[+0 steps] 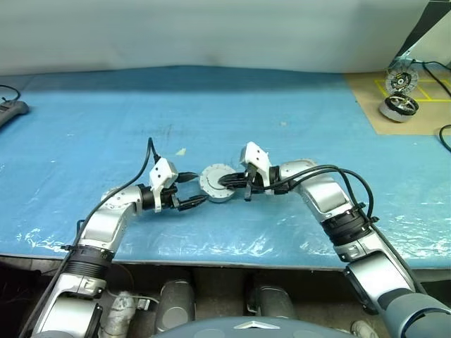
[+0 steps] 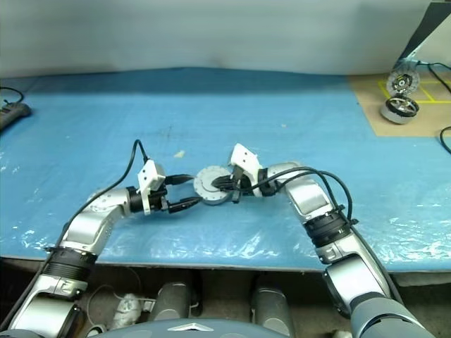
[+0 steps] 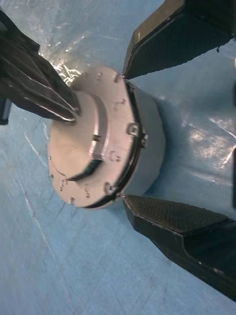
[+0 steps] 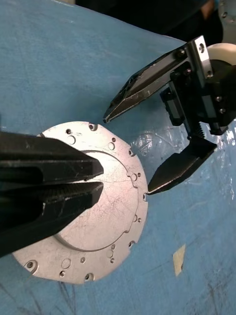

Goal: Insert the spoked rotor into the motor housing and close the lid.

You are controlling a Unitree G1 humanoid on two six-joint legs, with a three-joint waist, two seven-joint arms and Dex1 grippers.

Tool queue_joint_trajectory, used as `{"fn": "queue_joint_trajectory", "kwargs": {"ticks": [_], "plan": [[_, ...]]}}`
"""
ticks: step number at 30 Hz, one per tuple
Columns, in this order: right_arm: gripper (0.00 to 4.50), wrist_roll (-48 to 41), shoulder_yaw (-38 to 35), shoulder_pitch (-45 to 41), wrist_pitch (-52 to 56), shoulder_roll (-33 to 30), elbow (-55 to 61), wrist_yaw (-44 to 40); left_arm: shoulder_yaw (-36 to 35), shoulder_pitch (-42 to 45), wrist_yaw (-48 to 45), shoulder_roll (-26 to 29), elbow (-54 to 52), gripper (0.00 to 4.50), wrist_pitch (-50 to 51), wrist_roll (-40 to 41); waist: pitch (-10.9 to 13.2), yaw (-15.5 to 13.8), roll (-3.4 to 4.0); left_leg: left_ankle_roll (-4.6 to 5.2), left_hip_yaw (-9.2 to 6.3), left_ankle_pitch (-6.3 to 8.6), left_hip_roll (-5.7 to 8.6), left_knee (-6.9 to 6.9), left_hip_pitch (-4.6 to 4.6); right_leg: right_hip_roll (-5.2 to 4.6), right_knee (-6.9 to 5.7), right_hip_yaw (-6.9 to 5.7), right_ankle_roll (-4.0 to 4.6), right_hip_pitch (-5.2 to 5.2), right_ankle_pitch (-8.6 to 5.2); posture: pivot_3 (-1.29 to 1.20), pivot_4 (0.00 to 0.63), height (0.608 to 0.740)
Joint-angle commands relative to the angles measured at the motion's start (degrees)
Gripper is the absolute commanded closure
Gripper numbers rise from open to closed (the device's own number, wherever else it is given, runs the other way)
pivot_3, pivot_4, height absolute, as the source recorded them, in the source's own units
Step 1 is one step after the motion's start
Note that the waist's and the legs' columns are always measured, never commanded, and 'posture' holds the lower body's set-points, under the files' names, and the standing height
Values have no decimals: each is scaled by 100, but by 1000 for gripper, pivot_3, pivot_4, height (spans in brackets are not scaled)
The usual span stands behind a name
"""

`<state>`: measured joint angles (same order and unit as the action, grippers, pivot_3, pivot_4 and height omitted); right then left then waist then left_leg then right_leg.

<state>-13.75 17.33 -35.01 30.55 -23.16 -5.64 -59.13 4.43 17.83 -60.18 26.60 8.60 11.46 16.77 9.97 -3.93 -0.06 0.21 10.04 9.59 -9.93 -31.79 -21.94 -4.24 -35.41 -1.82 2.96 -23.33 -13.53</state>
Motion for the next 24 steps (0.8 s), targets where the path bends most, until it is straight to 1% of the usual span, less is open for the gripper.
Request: {"fn": "queue_joint_trajectory", "kwargs": {"ticks": [1, 2, 5, 7, 8, 9, 11, 17, 24], "plan": [[3232, -486, -498, -146, 327, 47, 594, 69, -122, 35, -63, 60, -124, 469, -91, 123, 0, -3, 0, 0, 0, 0, 0, 0, -2, 0, 0, -1, 0, -2, 0, 0, 150, 740], [2809, -519, -521, -159, 388, 38, 682, 81, -122, 36, -53, 56, -159, 469, -62, 134, 0, -3, 0, 1, 0, -1, 0, 0, -4, 0, 1, -1, 0, -2, 0, 0, 150, 740], [1719, -477, -489, -182, 441, 29, 880, 163, -101, 50, 6, 37, -281, 469, 30, 145, 0, -1, 0, 2, 0, -1, -1, 2, -4, 1, 2, -2, 0, -3, 0, 0, 150, 740], [1086, -361, -430, -198, 395, 56, 878, 291, -85, 51, 56, 24, -378, 469, 106, 152, 0, 0, 0, 1, 0, 0, -2, 3, -3, 1, 2, -2, 0, -3, 0, 0, 150, 740], [692, -297, -382, -198, 373, 72, 850, 353, -78, 52, 80, 20, -421, 469, 143, 156, 0, -1, 0, 0, 0, 0, -1, 2, -3, 1, 2, -2, 0, -2, 0, 0, 150, 740], [381, -115, -271, -195, 266, 78, 775, 467, -81, 60, 116, 20, -456, 469, 188, 161, 0, -1, 0, -1, 0, 0, -1, 2, -3, 0, 1, -2, 0, -2, 0, 0, 150, 740], [381, 167, -53, -183, 150, 81, 606, 590, -133, 57, 126, 71, -450, 469, 253, 201, 0, 2, 0, -2, 0, 0, 0, 1, -2, 0, 1, -2, 0, -2, 0, 0, 150, 740], [381, 182, 51, -146, 150, 124, 495, 506, -219, -90, -40, 294, -354, 469, 283, 303, 0, 3, 0, -3, 0, -1, 0, 4, -6, 1, 3, -1, 0, -7, 0, 0, 150, 740], [381, 559, 395, -76, -232, 133, 84, 448, -183, -170, -62, 292, -123, 469, -3, 189, 0, 1, 0, -2, 0, 0, 0, 2, -4, 0, 1, -1, 0, -4, 0, 0, 150, 740]]}}
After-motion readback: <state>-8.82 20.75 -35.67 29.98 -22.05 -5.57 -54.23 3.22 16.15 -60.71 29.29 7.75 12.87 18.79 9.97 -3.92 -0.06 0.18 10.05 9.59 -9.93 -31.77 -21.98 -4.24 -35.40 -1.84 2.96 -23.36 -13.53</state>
